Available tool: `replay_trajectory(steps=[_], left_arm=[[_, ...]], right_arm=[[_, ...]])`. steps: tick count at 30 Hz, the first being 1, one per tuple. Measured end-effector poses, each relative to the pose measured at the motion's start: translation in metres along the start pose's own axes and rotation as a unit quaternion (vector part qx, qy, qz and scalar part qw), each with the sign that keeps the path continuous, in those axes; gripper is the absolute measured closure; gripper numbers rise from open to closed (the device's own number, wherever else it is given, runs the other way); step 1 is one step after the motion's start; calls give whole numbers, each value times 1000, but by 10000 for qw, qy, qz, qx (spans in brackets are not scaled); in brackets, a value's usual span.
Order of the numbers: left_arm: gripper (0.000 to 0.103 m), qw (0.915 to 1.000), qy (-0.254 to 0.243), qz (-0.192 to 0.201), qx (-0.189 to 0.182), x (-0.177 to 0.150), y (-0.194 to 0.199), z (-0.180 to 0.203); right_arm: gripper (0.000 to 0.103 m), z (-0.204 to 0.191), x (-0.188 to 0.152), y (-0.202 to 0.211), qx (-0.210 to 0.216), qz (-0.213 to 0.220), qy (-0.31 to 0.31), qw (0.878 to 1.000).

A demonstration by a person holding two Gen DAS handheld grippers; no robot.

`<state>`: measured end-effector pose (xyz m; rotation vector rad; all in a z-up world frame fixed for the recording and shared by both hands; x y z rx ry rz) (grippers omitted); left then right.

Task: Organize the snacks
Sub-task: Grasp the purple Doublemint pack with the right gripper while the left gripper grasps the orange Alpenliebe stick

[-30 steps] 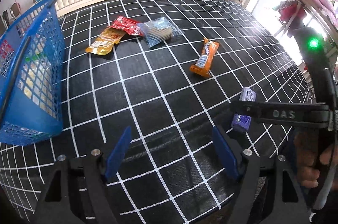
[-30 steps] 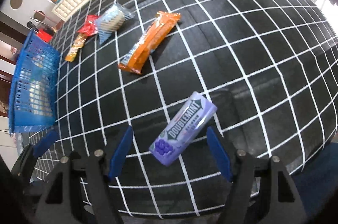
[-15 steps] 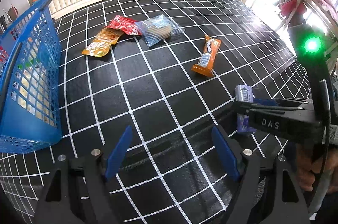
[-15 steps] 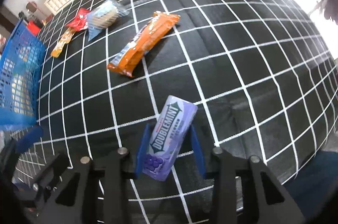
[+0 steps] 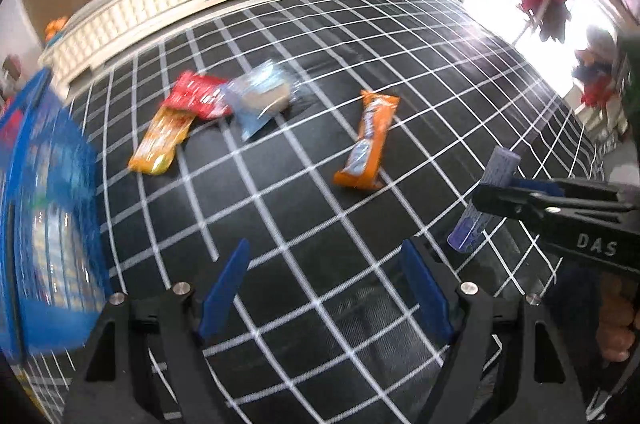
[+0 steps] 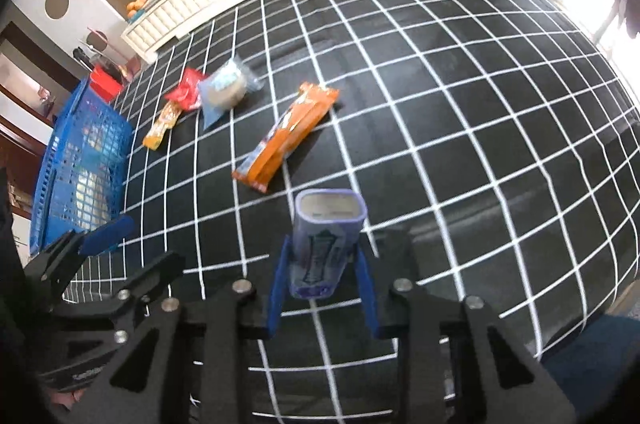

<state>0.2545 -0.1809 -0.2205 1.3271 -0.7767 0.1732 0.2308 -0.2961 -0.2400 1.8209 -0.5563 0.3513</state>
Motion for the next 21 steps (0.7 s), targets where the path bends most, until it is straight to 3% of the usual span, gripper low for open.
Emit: replay_trajectory(steps=[7,11,17,19,21], left_arm=[[28,9991,-413,-116,-63,30,-35,18],[33,9974,-621,-316,-192,40,-60,30],[55,9955,-729,-559,-223,45,-90,35],[74,9952,-730,-604,-251,45,-94,37],[81,9949,-762,-617,-250,44,-96,40]], right_arm=[[67,26,17,5,310,86,-417,9986],[67,33,17,3,521,-19,-569,9970],[67,43,23,-6,575,-90,-695,9959],[67,45,26,-8,620,-122,-715,9954],[67,46,27,-10,572,-128,-688,9959]])
Point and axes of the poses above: each gripper's, at about its wrist camera, not at the fingertips, and y roughly against the way its jaws point, z to its right, x to its top, the point moved 7 cm from there along -y, roughly the way its jaws point, and after that the axes turned 10 degrees about z, right-handed, at the moved point
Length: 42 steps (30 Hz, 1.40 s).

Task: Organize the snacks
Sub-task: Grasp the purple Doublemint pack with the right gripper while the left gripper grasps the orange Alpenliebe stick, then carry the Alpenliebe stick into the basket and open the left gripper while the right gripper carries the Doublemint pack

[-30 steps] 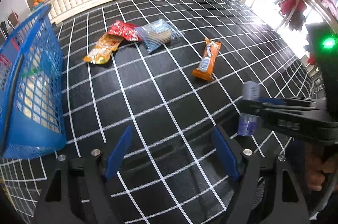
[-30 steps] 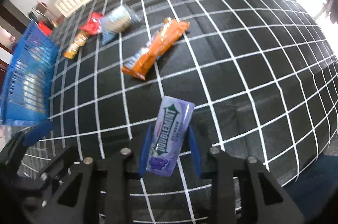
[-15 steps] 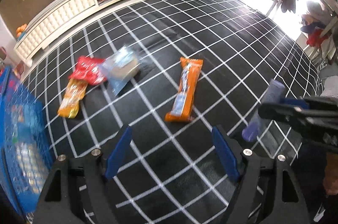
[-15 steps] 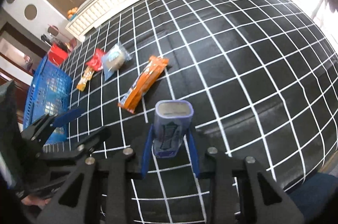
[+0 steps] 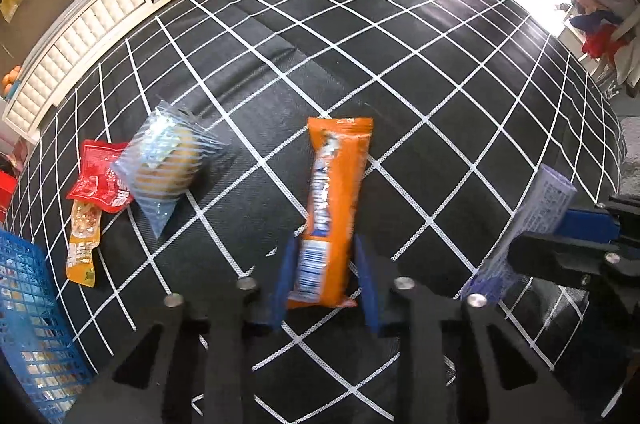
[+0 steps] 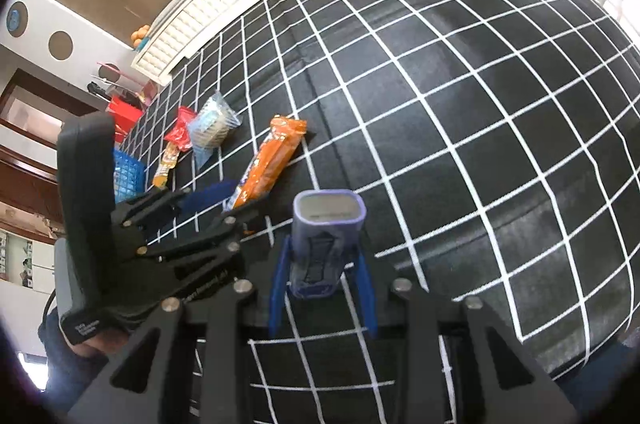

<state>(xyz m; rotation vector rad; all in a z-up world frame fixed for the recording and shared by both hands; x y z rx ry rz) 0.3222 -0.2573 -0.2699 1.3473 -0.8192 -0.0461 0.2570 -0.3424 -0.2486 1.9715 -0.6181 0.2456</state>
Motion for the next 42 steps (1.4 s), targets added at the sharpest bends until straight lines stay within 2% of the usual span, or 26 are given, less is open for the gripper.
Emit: replay_trajectory(steps=[7,13,21,28,32,36,42], left_arm=[[81,9992,50,397,-2,2,20,9],[81,9968,185,773,-109,-2,63,12],[81,9907,495,1265,-38,-12,126,-8],[81,9805,753,1813,128,-26,190,-36],[81,9730,905,2095,350,-45,230,-63],[81,9682,1063,2176,624,-64,257,-93],[81,9596,1334,2198,1142,-91,292,-146]], right_arm=[[67,2,0,0,-35,-50,-23,10000],[67,-9,-1,9,-126,12,76,9999],[67,-45,1,37,-195,310,381,9986],[67,-102,-1,69,-170,658,1004,9926],[67,-139,-7,80,-57,803,1344,9877],[67,-180,-12,85,180,942,1667,9813],[67,-236,-21,78,607,885,2028,9733]])
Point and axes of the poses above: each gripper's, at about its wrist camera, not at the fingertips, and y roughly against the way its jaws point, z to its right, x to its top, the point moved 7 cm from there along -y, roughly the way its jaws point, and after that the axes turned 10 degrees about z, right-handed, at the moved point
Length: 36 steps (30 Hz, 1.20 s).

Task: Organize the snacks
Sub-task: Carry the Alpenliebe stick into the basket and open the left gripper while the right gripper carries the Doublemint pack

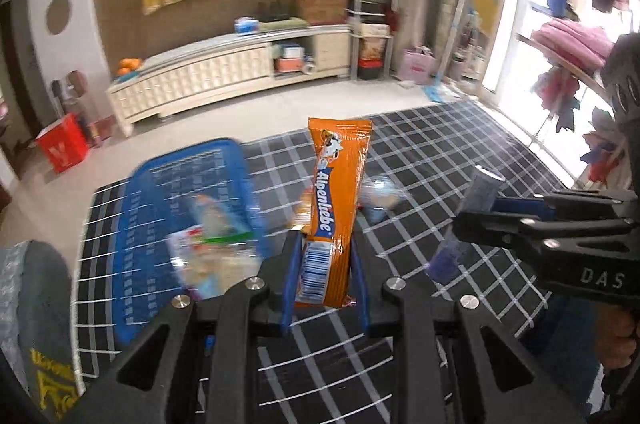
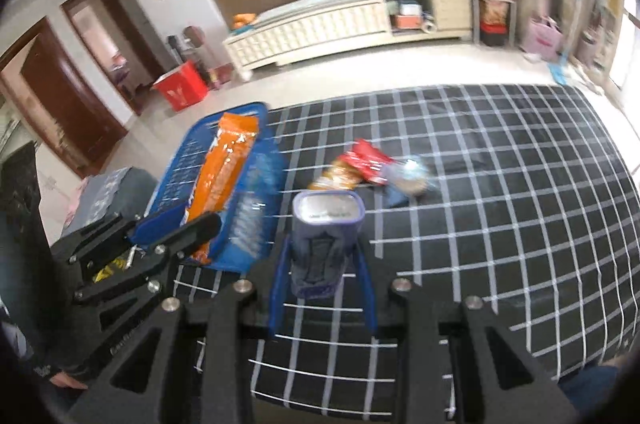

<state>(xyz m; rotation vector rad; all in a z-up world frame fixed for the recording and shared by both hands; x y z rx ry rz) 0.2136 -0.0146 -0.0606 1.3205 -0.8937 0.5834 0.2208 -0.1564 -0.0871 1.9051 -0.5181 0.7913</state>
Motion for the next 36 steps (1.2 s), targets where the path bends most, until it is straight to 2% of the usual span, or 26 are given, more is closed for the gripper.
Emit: replay_trajectory(steps=[4,13,17,23,24,25,26,29,30,36], left_arm=[[81,9993,214,0,313,-3,11,-42],[81,9953,530,-270,761,-28,1,-99],[81,9929,719,-523,795,-45,-17,-122],[80,9889,905,-908,747,-72,-40,-128],[76,9874,943,-1012,771,-79,-43,-129],[66,9868,956,-1052,775,-81,-45,-129],[62,9858,1011,-1089,782,-86,-44,-129],[58,9847,1205,-1028,721,-88,-36,-133],[54,9844,1271,-970,731,-86,-29,-135],[47,9856,1295,-584,913,-69,6,-152]], right_arm=[[67,-27,3,-13,260,-36,196,9995],[67,-74,3,-55,662,-361,437,9962],[67,-82,3,-67,697,-432,483,9955],[67,-87,-3,-78,638,-572,547,9948],[67,-87,-5,-79,611,-595,590,9946],[67,-87,-6,-79,585,-613,627,9944],[67,-88,-7,-80,567,-623,647,9943],[67,-87,-7,-79,562,-639,636,9943],[67,-87,-6,-79,579,-635,628,9943],[67,-98,0,-67,662,-529,699,9939]])
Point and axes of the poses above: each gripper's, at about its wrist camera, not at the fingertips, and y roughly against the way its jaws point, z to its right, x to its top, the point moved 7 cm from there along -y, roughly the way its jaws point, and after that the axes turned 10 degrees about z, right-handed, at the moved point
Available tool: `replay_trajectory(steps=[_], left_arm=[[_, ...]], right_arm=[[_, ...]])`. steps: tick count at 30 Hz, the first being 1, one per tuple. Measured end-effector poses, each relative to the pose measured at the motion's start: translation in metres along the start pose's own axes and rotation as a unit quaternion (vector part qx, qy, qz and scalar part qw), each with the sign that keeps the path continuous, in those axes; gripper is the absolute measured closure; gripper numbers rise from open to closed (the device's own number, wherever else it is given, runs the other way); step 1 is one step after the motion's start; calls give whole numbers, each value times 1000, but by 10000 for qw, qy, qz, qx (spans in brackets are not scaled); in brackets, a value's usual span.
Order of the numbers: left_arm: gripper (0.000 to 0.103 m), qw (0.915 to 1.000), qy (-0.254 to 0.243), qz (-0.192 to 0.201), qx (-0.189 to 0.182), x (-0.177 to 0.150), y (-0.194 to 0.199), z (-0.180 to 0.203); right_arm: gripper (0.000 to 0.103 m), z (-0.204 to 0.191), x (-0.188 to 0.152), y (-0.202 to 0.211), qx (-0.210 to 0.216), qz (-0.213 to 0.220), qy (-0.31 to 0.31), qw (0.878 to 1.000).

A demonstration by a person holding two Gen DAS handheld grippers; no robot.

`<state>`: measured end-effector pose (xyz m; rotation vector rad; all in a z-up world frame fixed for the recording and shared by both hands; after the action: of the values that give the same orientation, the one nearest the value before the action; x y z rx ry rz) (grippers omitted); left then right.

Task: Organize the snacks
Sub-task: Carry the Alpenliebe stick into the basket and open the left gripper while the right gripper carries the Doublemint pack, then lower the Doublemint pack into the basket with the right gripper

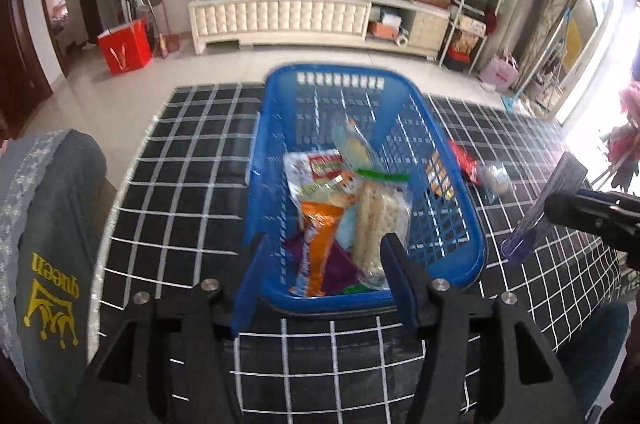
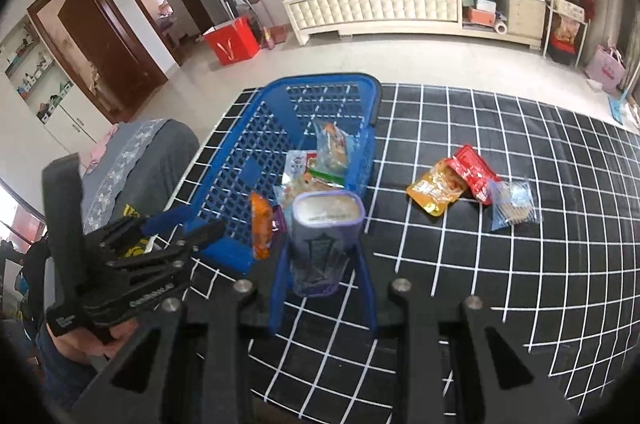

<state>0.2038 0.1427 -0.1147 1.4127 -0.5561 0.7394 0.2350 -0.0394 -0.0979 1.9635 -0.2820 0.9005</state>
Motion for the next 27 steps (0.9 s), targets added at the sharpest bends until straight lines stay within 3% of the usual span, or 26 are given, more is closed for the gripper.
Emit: replay_trajectory(steps=[4,10,17,19,27], left_arm=[[38,9996,35,242,103,14,19,-12],[36,9993,-16,345,147,27,24,-22],[33,9987,-342,337,166,46,3,-20],[26,9984,-439,302,165,51,-5,-17],[26,9967,-764,216,144,74,-47,-12]], right_arm=[[67,-11,9,4,25,65,108,9999],[67,-23,30,-9,-30,100,289,9995],[67,-36,55,-44,-354,-92,823,9959],[67,-38,62,-56,-443,-144,952,9944],[67,-19,73,-107,-731,-636,1034,9899]])
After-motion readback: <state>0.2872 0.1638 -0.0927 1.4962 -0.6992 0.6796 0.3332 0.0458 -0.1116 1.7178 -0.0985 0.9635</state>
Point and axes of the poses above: each gripper's, at about its wrist camera, not at the fingertips, and y roughly against the way its jaws point, z to its right, x to its top, the point moved 7 cm from there along -y, roughly the way its jaws point, and after that the axes turned 10 degrees about z, right-handed, at the moved point
